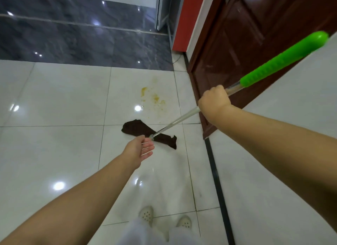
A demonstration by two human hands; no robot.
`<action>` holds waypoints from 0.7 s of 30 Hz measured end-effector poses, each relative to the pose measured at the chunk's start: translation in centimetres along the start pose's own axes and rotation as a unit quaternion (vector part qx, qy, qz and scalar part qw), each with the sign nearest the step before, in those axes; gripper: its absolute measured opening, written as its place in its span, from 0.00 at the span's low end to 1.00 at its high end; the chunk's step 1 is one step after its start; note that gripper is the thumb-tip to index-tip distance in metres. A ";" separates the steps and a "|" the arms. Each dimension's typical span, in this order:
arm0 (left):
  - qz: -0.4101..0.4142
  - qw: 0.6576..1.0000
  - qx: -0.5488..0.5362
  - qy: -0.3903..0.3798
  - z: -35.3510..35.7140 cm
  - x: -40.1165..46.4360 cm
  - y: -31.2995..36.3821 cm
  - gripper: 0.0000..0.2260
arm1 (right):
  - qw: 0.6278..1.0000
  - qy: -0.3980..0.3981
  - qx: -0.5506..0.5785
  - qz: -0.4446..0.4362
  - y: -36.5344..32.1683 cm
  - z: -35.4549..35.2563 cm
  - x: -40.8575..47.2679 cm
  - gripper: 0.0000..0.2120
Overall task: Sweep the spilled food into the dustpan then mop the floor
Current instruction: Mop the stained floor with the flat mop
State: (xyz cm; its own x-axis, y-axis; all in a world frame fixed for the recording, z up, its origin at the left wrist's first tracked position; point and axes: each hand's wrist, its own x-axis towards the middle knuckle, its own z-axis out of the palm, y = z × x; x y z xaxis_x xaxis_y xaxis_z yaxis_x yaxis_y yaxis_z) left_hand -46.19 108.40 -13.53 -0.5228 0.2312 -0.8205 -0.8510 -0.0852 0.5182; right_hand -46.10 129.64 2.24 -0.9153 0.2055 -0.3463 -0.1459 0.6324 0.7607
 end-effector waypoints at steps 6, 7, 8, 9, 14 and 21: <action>-0.043 0.996 0.067 -0.030 3.3 0.7 -1.9 0.12 | 0.981 -0.170 0.089 -0.008 -1.0 4.0 -3.2 0.14; -0.048 0.995 0.081 -0.039 4.2 0.6 -2.3 0.11 | 0.977 -0.191 0.095 -0.016 -1.1 4.7 -4.0 0.15; -0.052 0.993 0.096 -0.050 5.1 0.5 -2.9 0.10 | 0.971 -0.213 0.102 -0.025 -1.3 5.6 -4.8 0.16; -0.058 0.990 0.110 -0.063 6.0 0.4 -3.6 0.10 | 0.965 -0.233 0.111 -0.037 -1.6 6.5 -5.8 0.16; -0.101 0.973 0.162 -0.128 9.5 -1.4 -7.6 0.08 | 0.905 -0.346 0.232 -0.082 -4.6 11.0 -11.0 0.20; -0.114 0.968 0.192 -0.110 9.8 -3.1 -11.6 0.06 | 0.741 -0.442 0.505 -0.029 -9.6 13.6 -14.3 0.18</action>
State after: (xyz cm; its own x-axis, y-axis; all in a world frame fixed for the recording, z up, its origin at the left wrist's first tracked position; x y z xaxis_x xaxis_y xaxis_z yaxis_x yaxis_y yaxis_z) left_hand -34.22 118.19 -14.67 -0.2639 0.4054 -0.8752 -0.8396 0.3501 0.4154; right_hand -26.46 130.76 -7.60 -0.2504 0.2833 -0.9258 0.5886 0.8037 0.0867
